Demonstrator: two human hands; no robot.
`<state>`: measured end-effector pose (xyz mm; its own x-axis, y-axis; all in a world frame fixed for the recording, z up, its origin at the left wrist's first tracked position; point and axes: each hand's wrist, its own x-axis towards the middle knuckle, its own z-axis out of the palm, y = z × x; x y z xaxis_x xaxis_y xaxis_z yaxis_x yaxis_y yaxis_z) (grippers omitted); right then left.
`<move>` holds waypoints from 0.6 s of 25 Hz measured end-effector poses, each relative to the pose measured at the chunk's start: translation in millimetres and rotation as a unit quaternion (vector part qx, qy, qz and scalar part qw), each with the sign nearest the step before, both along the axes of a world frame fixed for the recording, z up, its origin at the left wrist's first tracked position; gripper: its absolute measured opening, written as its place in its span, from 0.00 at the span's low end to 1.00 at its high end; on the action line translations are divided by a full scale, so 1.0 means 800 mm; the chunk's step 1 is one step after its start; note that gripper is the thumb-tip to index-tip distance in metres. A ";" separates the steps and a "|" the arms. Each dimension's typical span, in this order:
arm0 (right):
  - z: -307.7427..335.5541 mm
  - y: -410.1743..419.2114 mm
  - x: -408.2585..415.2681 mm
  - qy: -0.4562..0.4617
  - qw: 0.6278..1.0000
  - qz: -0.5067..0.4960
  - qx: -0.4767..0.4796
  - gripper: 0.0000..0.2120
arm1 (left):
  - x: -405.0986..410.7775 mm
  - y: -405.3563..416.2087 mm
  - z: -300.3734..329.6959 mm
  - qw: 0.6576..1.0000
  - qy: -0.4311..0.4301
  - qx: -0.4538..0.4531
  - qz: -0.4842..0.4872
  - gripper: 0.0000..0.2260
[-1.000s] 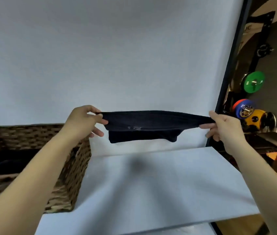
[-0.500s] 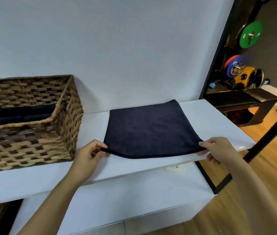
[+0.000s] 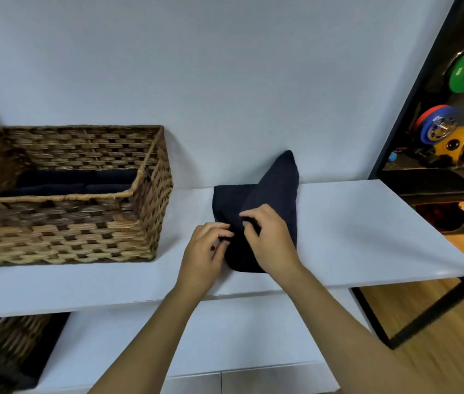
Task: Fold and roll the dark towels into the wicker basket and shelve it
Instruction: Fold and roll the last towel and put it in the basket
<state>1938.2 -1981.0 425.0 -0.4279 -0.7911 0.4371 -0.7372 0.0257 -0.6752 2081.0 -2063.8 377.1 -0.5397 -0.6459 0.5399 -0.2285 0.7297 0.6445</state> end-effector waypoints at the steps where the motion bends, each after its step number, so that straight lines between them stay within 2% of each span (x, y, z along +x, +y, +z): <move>1: -0.010 -0.004 0.015 -0.019 1.000 0.018 -0.002 0.07 | 0.002 -0.001 0.000 1.000 0.010 0.003 0.015 0.09; 4: -0.027 -0.002 0.033 -0.139 0.990 0.010 -0.011 0.06 | 0.003 0.001 0.000 0.999 0.029 0.032 0.023 0.07; 6: -0.030 -0.005 0.035 -0.174 0.984 -0.010 -0.023 0.08 | 0.003 0.001 0.000 0.998 0.044 0.043 0.010 0.06; 11: -0.028 -0.015 0.033 -0.141 0.989 0.019 -0.038 0.09 | 0.003 -0.001 -0.003 0.998 0.056 0.010 0.000 0.07; 15: -0.027 -0.012 0.029 -0.097 0.994 0.050 -0.018 0.10 | 0.004 0.001 -0.003 0.996 0.072 0.041 0.016 0.10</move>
